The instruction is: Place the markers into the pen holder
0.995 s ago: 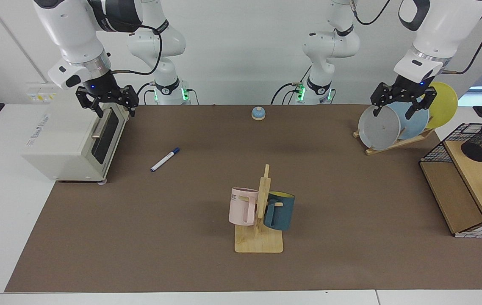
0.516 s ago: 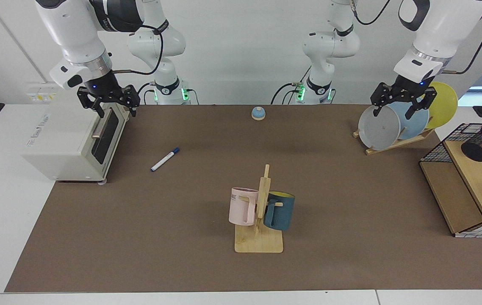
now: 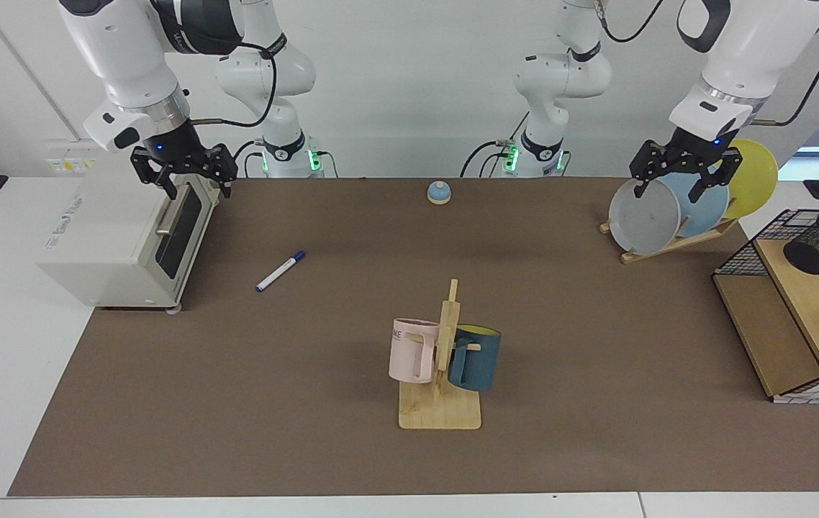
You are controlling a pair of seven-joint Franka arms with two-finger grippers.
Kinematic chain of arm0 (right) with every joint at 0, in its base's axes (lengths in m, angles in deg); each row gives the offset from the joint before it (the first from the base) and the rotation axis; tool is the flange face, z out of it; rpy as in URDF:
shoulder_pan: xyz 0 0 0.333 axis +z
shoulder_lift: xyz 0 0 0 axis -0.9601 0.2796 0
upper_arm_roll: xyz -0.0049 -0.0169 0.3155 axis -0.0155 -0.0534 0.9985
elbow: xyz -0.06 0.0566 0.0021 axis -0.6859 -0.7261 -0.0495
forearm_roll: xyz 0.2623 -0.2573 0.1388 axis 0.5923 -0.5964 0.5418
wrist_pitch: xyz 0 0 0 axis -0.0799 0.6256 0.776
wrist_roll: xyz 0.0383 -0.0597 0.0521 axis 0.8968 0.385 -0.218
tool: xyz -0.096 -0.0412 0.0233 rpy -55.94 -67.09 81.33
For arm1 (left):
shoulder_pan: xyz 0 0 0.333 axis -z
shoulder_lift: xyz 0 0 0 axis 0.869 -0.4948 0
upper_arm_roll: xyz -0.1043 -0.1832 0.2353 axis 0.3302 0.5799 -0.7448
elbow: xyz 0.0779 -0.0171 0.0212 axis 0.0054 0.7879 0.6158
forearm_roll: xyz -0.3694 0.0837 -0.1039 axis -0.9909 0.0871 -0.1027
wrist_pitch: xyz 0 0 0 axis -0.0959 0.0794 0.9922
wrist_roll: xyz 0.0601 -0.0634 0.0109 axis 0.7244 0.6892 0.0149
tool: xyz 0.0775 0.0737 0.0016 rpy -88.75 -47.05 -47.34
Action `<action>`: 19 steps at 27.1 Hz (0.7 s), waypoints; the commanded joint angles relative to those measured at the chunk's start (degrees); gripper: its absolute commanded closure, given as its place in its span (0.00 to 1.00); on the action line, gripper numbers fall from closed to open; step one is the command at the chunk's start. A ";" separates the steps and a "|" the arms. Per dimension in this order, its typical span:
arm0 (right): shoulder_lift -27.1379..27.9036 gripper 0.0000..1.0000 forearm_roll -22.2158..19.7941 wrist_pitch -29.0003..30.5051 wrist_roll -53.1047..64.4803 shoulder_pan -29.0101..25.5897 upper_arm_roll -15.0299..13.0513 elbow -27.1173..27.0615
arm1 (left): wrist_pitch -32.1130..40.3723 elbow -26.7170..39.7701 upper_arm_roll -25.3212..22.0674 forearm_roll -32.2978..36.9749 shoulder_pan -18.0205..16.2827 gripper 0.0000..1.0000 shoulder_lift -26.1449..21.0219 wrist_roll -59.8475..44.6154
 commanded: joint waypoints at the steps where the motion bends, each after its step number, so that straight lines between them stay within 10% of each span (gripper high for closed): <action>1: -0.99 0.01 0.15 -1.32 1.17 -1.07 -0.30 0.58 | -0.20 0.06 0.17 0.93 -0.14 0.00 0.44 -0.42; 19: -0.02 0.01 8.06 14.58 -19.11 -1.52 0.49 17.44 | -0.20 0.06 0.08 0.93 -0.14 0.00 0.44 -0.42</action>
